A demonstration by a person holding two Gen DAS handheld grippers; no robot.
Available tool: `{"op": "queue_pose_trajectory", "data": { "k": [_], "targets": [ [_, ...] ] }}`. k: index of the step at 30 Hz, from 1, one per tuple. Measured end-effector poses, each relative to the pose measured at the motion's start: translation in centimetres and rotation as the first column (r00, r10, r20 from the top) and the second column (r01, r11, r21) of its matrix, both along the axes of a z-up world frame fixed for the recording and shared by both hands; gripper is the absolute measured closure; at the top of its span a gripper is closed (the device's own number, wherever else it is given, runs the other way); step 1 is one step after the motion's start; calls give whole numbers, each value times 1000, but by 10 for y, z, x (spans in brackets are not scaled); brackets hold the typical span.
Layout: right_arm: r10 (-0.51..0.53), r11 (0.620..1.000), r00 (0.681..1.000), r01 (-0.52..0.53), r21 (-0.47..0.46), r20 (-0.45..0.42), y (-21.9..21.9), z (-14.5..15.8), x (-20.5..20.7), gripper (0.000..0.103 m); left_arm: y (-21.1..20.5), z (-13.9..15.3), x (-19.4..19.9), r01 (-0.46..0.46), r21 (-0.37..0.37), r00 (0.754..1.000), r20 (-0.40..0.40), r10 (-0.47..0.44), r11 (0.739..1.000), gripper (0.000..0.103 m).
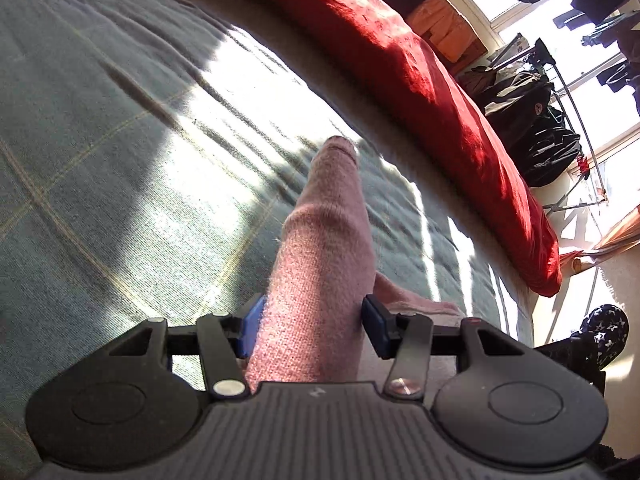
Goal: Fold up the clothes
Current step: 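Fold the gripped sweater edge over the stack with both tools, then open both tools and release the folded pink sweater onto the bed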
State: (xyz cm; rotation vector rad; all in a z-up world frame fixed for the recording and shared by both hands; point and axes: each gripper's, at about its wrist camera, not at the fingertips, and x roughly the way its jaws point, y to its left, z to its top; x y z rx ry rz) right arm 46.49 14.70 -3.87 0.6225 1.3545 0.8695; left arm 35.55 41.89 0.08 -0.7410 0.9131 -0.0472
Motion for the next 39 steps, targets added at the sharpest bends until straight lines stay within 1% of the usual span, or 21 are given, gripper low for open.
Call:
{"op": "queue_pose_trajectory", "data": {
  "k": [4, 10, 14, 16, 18, 19, 20, 22, 23, 24, 26, 28, 30, 31, 33, 35, 36, 38, 39],
  "targets": [
    [12, 1000, 1000, -12, 7, 13, 28, 0, 3, 52, 21, -3, 2, -28, 13, 1000, -2, 28, 1000, 52],
    [20, 1000, 999, -21, 17, 29, 56, 2, 6, 51, 43, -3, 9, -43, 46, 999, 14, 42, 998, 52],
    [34, 999, 999, -35, 25, 38, 62, -1, 5, 48, 57, -9, 13, -66, 53, 998, 24, 65, 996, 52],
    [39, 999, 998, -40, 26, 40, 65, -3, 5, 43, 63, -14, 15, -82, 60, 997, 14, 82, 995, 52],
    [45, 999, 998, -45, 19, 34, 65, -6, 5, 31, 67, -19, 14, -95, 73, 996, 7, 94, 993, 52],
    [46, 999, 999, -46, 2, 27, 64, -8, 5, 28, 67, -19, 13, -102, 98, 995, 5, 102, 990, 52],
    [46, 999, 999, -46, -19, 19, 63, -10, 5, 23, 67, -18, 11, -103, 128, 995, 1, 104, 986, 50],
    [61, 995, 998, -62, -75, -8, 55, -16, 5, 21, 67, -13, 6, -101, 179, 995, 1, 103, 979, 49],
    [69, 992, 998, -69, -104, -8, 50, -16, 4, 21, 66, -9, 2, -101, 204, 995, 7, 102, 974, 45],
    [77, 988, 997, -77, -135, 0, 43, -15, 3, 21, 64, -5, -1, -94, 229, 995, 11, 94, 969, 40],
    [108, 974, 993, -97, -203, 42, 30, -6, -2, 19, 56, 2, -5, -55, 275, 998, 2, 57, 960, 35],
    [148, 954, 983, -113, -279, 107, 21, 7, -6, 17, 45, 5, -7, -4, 312, 1000, -11, 8, 950, 35],
    [196, 933, 960, -120, -340, 199, 24, 29, -11, 16, 30, 5, -8, 55, 345, 998, -31, -47, 937, 34],
    [232, 926, 939, -133, -353, 255, 29, 40, -14, 16, 24, 4, -8, 76, 355, 997, -36, -68, 932, 34],
    [302, 916, 882, -163, -366, 362, 39, 60, -18, 14, 14, 3, -9, 103, 363, 995, -32, -98, 926, 34],
    [366, 904, 807, -191, -383, 462, 50, 81, -23, 12, 10, 0, -8, 116, 354, 993, -22, -116, 928, 32],
    [388, 901, 780, -209, -380, 490, 55, 86, -25, 12, 9, -3, -7, 118, 349, 993, -22, -118, 930, 31],
    [433, 890, 757, -275, -363, 489, 78, 79, -22, 11, 12, -10, -4, 113, 341, 993, -21, -113, 933, 29],
    [454, 881, 748, -296, -369, 484, 84, 73, -23, 11, 14, -13, -4, 110, 333, 994, -19, -110, 937, 28]
  ]
}}
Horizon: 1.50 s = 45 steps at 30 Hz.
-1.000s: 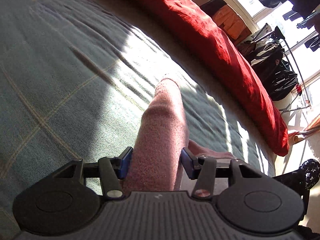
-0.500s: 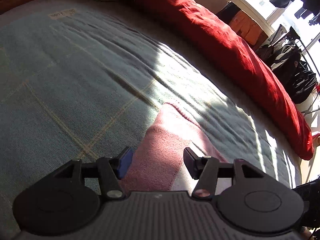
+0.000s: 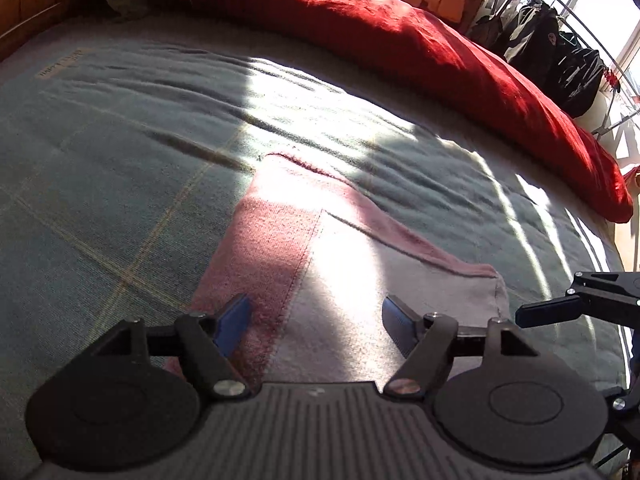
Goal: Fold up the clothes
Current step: 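Open both tools and release the folded pink sweater onto the bed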
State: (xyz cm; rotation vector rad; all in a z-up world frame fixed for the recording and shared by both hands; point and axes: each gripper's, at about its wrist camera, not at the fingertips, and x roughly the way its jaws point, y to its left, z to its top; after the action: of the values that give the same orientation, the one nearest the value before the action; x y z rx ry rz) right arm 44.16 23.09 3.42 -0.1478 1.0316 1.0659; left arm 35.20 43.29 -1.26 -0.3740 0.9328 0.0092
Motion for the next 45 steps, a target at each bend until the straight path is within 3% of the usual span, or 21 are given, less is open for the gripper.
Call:
{"op": "queue_pose_trajectory", "data": {
  "k": [5, 9, 13, 17, 21, 27, 31, 34, 37, 40, 45],
  "targets": [
    [87, 994, 996, -86, -67, 26, 9, -34, -11, 10, 7, -10, 5, -5, -34, 1000, 22, 6, 999, 27],
    [176, 979, 975, -158, -128, 136, 14, -27, -28, 10, 1, -4, 8, 11, 11, 1000, 11, -11, 1000, 27],
    [248, 967, 953, -232, -106, 176, 20, -12, -47, 10, -5, 9, -9, 10, 19, 1000, 8, -10, 1000, 27],
    [336, 932, 922, -296, -210, 191, 29, -36, -65, 5, -9, 8, -33, -6, 19, 1000, -21, 7, 1000, 23],
    [325, 936, 929, -291, -198, 175, 24, -21, -58, 4, -21, 10, -58, -8, 52, 999, -39, 10, 999, 23],
    [290, 951, 930, -255, -174, 225, 6, 10, -21, 4, -52, 12, -87, 16, 53, 999, -35, -14, 998, 20],
    [324, 942, 916, -290, -168, 235, 0, 0, 7, 4, -70, -8, -94, 43, 48, 997, -69, -40, 998, 20],
    [322, 942, 932, -298, -155, 166, -1, -22, 27, 4, -78, -18, -98, 59, 82, 997, -62, -54, 995, 19],
    [308, 943, 947, -291, -159, 95, -4, -43, 40, 3, -72, -14, -99, 37, 66, 998, -49, -34, 997, 19],
    [279, 955, 955, -265, -135, 96, -6, -30, 38, 4, -66, -6, -98, 6, 87, 999, -46, -2, 996, 19],
    [309, 949, 942, -296, -113, 129, -5, -12, 20, 4, -67, -14, -93, -6, 112, 997, -71, 14, 994, 19]
  ]
}}
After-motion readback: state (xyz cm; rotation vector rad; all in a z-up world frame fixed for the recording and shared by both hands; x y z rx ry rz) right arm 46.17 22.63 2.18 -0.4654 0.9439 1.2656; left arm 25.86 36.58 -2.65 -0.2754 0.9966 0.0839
